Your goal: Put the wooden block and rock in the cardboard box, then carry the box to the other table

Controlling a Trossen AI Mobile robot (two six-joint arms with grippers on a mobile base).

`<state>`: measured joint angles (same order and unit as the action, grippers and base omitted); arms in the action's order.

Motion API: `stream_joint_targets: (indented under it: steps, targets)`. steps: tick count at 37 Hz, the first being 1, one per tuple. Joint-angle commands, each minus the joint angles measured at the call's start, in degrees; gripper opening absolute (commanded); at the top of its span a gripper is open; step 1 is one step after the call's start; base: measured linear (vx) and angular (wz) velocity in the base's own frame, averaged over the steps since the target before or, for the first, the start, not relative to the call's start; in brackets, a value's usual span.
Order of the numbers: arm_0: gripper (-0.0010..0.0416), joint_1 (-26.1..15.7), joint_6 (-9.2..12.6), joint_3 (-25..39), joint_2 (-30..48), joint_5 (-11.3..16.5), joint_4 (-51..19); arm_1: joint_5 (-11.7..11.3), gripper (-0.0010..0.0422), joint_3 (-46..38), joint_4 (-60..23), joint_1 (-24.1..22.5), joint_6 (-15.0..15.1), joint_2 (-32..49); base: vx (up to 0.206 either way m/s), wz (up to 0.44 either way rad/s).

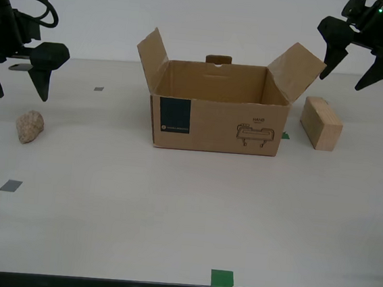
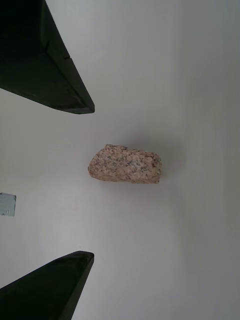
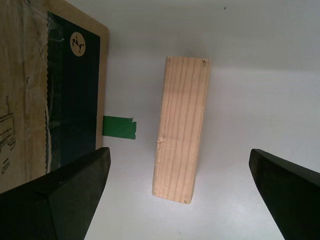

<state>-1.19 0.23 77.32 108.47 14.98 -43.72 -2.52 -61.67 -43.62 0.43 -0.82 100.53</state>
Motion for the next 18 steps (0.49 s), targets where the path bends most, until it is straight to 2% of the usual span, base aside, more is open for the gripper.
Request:
stream_joint_targets:
  steps: [1, 9, 16, 18]
  targets:
    - [0.0387, 0.0, 0.31, -0.59, 0.02, 0.33, 0.31, -0.04, 0.0375, -0.02, 0.22, 0.07, 0.22, 0.07, 0.0, 0.0]
    - [0.0387, 0.0, 1.33, -3.48, 0.02, 0.44, 4.96, -0.02, 0.0375, -0.02, 0.76, 0.22, 0.24, 0.07, 0.0, 0.0]
    - [0.0387, 0.02, 2.67, -6.25, 0.02, 3.67, 8.31, -0.02, 0.0375, -0.02, 0.96, 0.31, 0.46, 0.07, 0.0, 0.0]
    - [0.0387, 0.0, 2.8, -7.3, 0.02, 3.74, 9.88, -0.02, 0.0375, -0.02, 0.98, 0.31, 0.5, 0.07, 0.0, 0.0]
